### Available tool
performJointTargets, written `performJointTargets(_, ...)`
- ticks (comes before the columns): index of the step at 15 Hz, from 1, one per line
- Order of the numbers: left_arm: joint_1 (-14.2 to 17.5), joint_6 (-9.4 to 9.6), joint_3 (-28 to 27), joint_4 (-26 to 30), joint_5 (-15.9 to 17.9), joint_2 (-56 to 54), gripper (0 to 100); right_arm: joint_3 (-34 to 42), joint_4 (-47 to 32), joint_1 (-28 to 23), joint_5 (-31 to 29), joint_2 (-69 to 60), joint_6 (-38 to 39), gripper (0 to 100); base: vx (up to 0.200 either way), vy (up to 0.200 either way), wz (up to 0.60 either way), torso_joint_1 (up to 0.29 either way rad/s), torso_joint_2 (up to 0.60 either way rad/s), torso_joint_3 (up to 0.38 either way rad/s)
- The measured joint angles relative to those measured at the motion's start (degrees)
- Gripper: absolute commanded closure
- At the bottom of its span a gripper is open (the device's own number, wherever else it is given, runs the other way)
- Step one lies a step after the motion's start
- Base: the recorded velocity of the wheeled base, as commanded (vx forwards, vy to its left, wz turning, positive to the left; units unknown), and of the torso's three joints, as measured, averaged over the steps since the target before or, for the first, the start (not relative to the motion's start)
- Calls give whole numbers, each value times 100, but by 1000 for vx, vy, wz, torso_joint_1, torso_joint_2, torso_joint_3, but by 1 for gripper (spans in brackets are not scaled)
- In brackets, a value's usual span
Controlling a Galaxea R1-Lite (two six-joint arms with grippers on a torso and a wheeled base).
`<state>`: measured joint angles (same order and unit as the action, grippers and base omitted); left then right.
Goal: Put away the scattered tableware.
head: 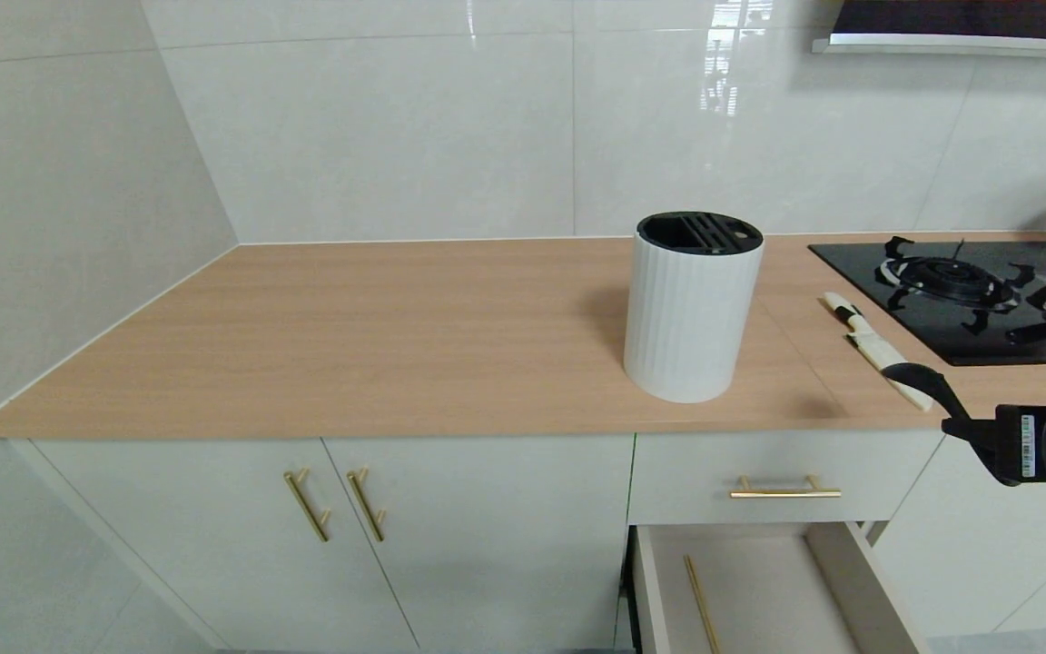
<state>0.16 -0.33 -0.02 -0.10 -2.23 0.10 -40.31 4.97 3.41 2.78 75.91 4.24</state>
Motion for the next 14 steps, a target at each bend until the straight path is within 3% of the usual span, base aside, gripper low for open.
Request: performJointTargets(14, 0, 1, 2, 5, 2, 0, 0, 580, 0, 206, 37, -245, -645, 100, 0, 0, 0, -183, 475, 289)
